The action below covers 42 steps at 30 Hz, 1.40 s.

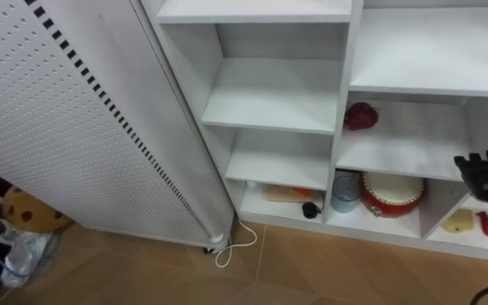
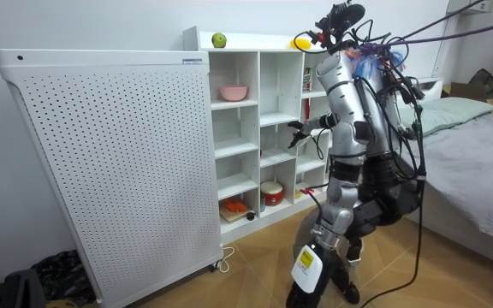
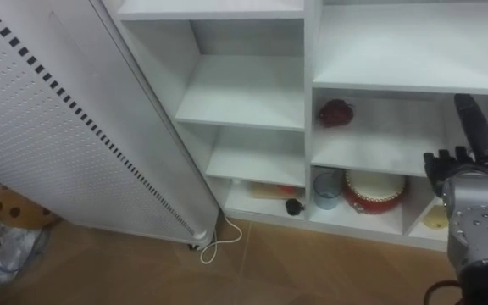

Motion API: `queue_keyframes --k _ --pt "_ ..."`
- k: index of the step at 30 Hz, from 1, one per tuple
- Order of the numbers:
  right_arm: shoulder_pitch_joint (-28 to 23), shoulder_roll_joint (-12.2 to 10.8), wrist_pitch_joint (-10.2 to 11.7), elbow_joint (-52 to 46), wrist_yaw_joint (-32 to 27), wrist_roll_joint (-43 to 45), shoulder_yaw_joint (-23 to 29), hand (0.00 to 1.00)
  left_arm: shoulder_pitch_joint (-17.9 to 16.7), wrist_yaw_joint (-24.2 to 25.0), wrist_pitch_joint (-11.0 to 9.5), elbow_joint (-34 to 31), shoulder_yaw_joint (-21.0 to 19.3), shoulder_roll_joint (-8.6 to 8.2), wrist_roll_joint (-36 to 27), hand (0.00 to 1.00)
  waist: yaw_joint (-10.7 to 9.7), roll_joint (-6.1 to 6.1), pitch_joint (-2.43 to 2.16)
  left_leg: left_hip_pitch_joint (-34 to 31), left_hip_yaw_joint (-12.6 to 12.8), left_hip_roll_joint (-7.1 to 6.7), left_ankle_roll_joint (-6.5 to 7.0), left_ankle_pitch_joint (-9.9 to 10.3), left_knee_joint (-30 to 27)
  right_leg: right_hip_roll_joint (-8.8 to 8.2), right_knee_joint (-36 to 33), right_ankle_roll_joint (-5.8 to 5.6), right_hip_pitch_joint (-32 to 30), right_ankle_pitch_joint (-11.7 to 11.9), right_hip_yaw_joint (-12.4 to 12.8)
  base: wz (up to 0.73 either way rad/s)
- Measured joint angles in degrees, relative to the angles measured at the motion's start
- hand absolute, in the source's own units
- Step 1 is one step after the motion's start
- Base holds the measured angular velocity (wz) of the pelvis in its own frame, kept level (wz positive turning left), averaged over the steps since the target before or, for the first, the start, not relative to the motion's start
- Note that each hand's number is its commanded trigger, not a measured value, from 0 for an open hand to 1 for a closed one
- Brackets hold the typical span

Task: Arrange fruit in the closet

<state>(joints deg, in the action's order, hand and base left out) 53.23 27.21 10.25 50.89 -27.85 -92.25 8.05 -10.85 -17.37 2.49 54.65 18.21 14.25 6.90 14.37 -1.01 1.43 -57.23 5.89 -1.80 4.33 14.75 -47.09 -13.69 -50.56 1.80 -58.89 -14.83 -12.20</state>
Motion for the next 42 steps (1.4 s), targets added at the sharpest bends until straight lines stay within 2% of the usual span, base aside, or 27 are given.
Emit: queue_keyframes --k 8,9,11,15,17,19,21,24,26,28,30,33,36,38,39,41,42 --pt "-0.02 0.0 0.05 0.09 1.27 -0.55 -0.08 0.0 0.01 0.34 -0.06 0.01 0.09 -0.01 -0.04 0.0 0.07 -0.1 0.13 0.23 0.27 0.11 0.47 0.35 -0.57 0.03 -0.29 -0.45 0.22 -0.27 0.6 0.0" --pt "-0.03 0.0 -0.01 0.19 1.56 -0.6 -0.11 0.0 0.01 0.55 -0.06 0.01 0.1 -0.02 0.01 0.0 0.14 -0.17 0.23 0.5 0.36 0.16 0.5 0.38 -0.55 0.13 -0.25 -0.47 0.47 -0.26 0.74 -0.06" --pt "-0.68 0.0 -0.36 1.85 3.9 -1.45 -0.23 0.0 0.02 1.63 -0.05 0.18 0.05 -0.04 -0.01 0.0 0.13 -0.82 0.78 2.73 0.36 0.31 0.57 0.73 -0.31 0.79 0.3 -0.7 2.76 -0.23 1.09 -0.06" --pt "-2.73 -0.03 -1.13 5.1 9.17 -1.93 -1.37 0.0 0.21 2.63 0.03 0.19 -0.01 -0.11 -0.19 0.0 0.93 -0.79 1.07 6.0 0.45 1.06 0.4 0.91 1.28 1.62 2.77 -0.78 6.21 -0.02 0.73 -0.12" --pt "-5.98 -0.03 -2.91 7.68 12.85 -2.04 -1.86 0.0 0.18 3.48 0.14 0.27 -0.02 -0.12 -0.56 0.0 1.02 -0.43 1.28 9.09 0.22 1.16 0.28 0.86 3.15 2.05 4.86 -1.13 9.46 0.27 0.26 -0.02" --pt "-8.1 -0.04 -4.17 10.92 15.97 -1.97 -2.44 0.0 0.32 4.39 0.19 0.75 -0.06 -0.09 -0.47 0.0 1.12 -0.38 1.36 11.8 0.03 1.21 0.15 0.77 4.94 2.18 6.88 -0.9 12.38 0.81 -0.56 -0.05" --pt "-10.3 -0.06 -5.02 14.22 18.28 -1.82 -2.47 0.0 0.47 4.79 0.19 1.16 -0.15 -0.08 -0.53 0.0 1.32 -0.11 1.46 14.38 0.0 1.21 -0.01 0.61 6.89 2.65 9.0 -1.23 14.94 1.14 -0.58 -0.04" --pt "-15.99 -0.23 -6.52 18.4 23.13 0.89 -4.4 0.0 3.18 5.66 1.02 4.37 -0.72 -0.02 -0.56 0.0 1.04 0.28 1.6 18.32 -0.33 1.13 -0.07 0.25 10.05 2.89 12.21 -1.46 19.24 1.55 -1.61 0.05" --pt "-19.96 -0.61 -8.54 21.64 25.23 1.84 -5.08 0.0 4.65 5.62 1.19 5.19 -2.09 0.19 -0.51 0.0 0.16 0.74 1.6 20.74 -0.43 1.1 -0.16 0.09 12.22 3.21 14.32 -1.79 21.84 1.77 -2.06 0.07" --pt "-22.91 -1.62 -8.97 23.04 26.57 2.33 -4.82 0.0 4.87 5.56 1.13 5.16 -3.62 0.17 -0.48 0.0 -0.67 1.03 1.5 22.05 -0.73 1.17 -0.3 -0.08 13.11 3.79 15.91 -2.01 23.5 1.93 -2.08 0.0" --pt "-26.44 -3.33 -9.08 23.69 27.72 3.63 -4.5 0.0 4.91 5.57 1.1 5.27 -5.31 0.09 -0.48 0.0 -2.49 1.18 1.5 24.42 -1.42 1.14 -0.36 -0.12 14.59 4.24 17.74 -2.34 26.32 2.07 -2.48 0.08" --pt "-32.62 -6.75 -9.06 24.5 29.05 6.33 -4.56 0.0 4.88 5.38 0.76 6.74 -7.34 -0.37 -0.26 0.0 -3.83 1.44 1.08 30.08 -1.48 1.73 -0.62 -0.25 18.62 5.7 23.0 -2.74 32.71 3.17 -3.48 -0.04" --pt "-39.36 -9.8 -9.12 24.66 30.45 8.09 -4.57 0.0 4.52 3.97 0.51 6.78 -9.51 -0.7 1.09 0.0 -5.28 1.82 0.41 35.45 -1.44 2.04 -0.96 -0.42 22.55 6.83 27.8 -3.14 38.34 4.01 -3.73 -0.04" --pt "-43.67 -11.88 -9.09 25.72 31.53 13.25 -4.74 0.0 2.96 2.41 -0.06 6.0 -11.96 -1.67 2.93 0.0 -6.4 1.91 -0.09 39.97 -1.36 1.99 -1.28 -0.67 25.74 7.44 31.12 -3.46 42.77 4.47 -3.84 -0.05" --pt "-44.59 -12.25 -9.11 26.36 31.84 14.44 -4.85 0.0 2.55 2.12 -0.16 5.7 -12.24 -1.8 3.05 0.0 -6.78 1.92 -0.27 41.0 -1.35 2.03 -1.31 -0.68 26.14 7.65 31.76 -3.52 43.78 4.51 -3.82 0.0" --pt "-49.2 -13.02 -9.11 27.39 32.4 19.5 -7.0 0.0 0.99 1.44 -0.85 4.86 -13.59 -2.31 4.98 0.0 -7.92 1.95 -1.09 45.34 -1.47 1.97 -1.67 -0.9 29.08 8.07 35.01 -3.75 48.44 4.68 -4.73 0.07" --pt "-50.14 -13.09 -9.11 27.38 32.49 20.93 -7.44 0.0 0.89 1.23 -0.85 4.94 -13.64 -2.36 5.38 0.0 -8.19 2.08 -1.17 46.27 -1.44 1.95 -1.74 -0.95 29.72 8.11 35.4 -3.77 49.24 4.69 -4.87 0.03"
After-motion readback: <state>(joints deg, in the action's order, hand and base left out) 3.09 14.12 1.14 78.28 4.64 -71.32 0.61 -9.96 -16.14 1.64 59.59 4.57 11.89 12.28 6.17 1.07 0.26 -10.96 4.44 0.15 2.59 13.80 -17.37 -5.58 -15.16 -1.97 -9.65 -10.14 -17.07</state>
